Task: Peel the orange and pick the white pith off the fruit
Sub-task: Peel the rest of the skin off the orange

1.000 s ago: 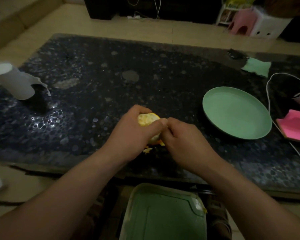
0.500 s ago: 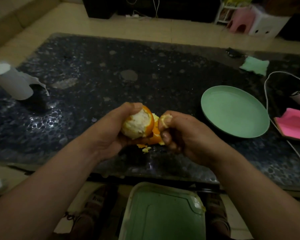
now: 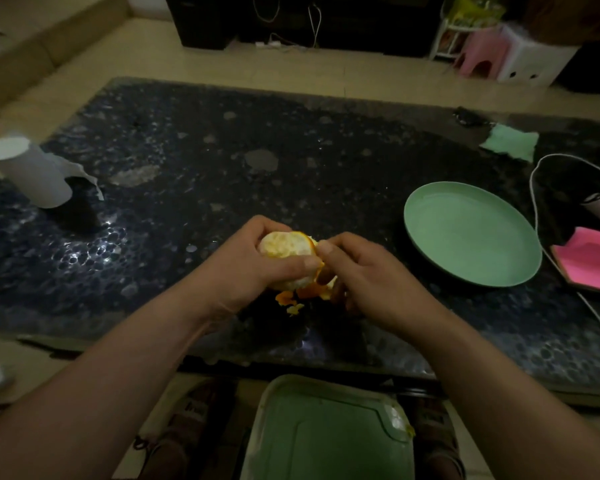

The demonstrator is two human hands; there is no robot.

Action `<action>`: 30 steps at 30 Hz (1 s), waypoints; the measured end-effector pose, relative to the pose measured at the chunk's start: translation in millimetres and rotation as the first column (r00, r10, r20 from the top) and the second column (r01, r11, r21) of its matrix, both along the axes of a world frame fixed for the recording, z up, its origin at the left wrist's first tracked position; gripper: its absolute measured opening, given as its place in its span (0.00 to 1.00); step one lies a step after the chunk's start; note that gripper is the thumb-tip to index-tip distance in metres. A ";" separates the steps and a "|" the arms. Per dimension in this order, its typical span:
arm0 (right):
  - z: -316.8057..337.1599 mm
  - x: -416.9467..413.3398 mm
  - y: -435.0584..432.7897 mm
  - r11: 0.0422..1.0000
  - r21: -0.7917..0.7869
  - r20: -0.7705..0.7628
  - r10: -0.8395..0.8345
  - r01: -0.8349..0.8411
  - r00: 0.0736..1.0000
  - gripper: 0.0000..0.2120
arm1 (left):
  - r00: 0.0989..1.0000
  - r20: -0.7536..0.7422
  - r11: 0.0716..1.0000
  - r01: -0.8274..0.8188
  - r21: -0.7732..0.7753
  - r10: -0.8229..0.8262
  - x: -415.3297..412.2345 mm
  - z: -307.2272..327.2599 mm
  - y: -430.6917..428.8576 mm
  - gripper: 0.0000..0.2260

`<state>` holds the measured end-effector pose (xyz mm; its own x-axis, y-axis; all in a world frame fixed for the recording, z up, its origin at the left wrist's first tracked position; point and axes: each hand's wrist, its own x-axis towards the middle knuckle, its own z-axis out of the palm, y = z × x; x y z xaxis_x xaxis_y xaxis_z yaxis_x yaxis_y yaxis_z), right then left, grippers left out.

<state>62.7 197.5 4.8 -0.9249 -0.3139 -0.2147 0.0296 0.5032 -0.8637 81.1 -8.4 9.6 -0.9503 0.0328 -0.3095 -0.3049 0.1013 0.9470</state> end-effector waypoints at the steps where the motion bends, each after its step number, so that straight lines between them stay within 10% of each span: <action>1: 2.0 1.6 -0.4 0.999 -0.044 0.034 0.031 -0.029 0.999 0.13 | 1.000 -0.025 1.000 0.001 -0.015 -0.001 0.9 1.7 1.3 0.32; 7: 1.6 2.7 1.2 0.996 -0.056 -0.032 0.064 -0.066 0.997 0.14 | 0.993 -0.101 0.978 0.045 -0.202 -0.067 2.7 0.4 5.3 0.32; 15: -3.6 6.5 0.9 0.940 0.330 -0.408 0.227 -0.088 0.884 0.14 | 0.982 -0.168 0.962 0.039 -0.270 -0.086 3.5 -2.1 11.8 0.23; 30: -3.0 4.0 3.3 0.966 0.221 -0.204 0.179 -0.133 0.962 0.11 | 0.956 -0.176 0.896 0.141 -0.420 -0.233 10.4 -5.0 11.5 0.26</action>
<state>66.7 200.8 1.8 -0.8990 -0.4295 -0.0857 -0.2428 0.6516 -0.7186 91.5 3.1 4.6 -0.9835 0.1340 -0.1217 -0.0350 0.5190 0.8540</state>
